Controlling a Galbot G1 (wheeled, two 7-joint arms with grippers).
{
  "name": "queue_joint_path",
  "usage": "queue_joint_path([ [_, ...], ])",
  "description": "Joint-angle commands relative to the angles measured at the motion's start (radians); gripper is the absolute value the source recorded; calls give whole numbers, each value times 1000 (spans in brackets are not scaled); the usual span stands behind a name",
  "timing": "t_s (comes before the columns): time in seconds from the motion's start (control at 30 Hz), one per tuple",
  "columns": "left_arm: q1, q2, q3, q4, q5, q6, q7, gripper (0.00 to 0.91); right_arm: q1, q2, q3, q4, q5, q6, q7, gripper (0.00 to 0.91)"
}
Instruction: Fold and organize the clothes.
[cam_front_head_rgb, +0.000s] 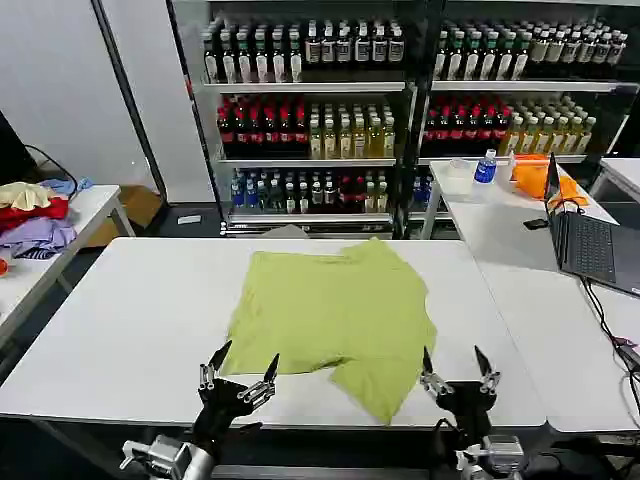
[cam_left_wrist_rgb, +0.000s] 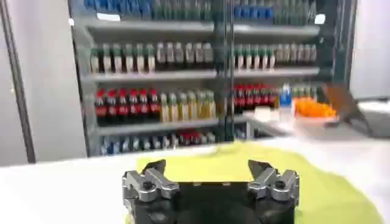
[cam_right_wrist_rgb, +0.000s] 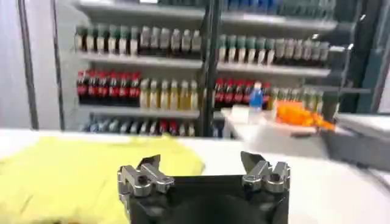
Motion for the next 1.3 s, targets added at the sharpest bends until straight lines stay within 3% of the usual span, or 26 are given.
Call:
queue_joint_path([
  [0.03,-120,59,20,96,-74,175,-36,907,58,-12,-146,-101,32,-113,57,907],
  [0.4,-291,68,91,242,-163,280,-128,907,130,9,-208,-177,101,-173,102,907],
  [0.87,-343,66,114,312,-197,286,-168,897,157,30,-263,-211,131,-233,138,907],
  [0.9,-340,66,114,310,-203,287,-170,615,156,29,-265,-210,134,-234,140,907],
  [0.93,-334,67,114,305,-207,287,-170,474,156,28,-266,-209,136,-234,140,645],
  [0.97,-330,69,113,302,-210,287,-169,212,155,28,-267,-209,137,-235,142,393],
  [1.03,-320,74,112,295,-214,286,-168,20,149,26,-268,-202,141,-240,146,91],
  [1.17,-308,84,108,290,-233,286,-166,20,137,24,-263,-190,144,-241,145,10],
  [1.3,-300,90,105,279,-247,286,-164,20,115,20,-257,-173,142,-240,145,0],
])
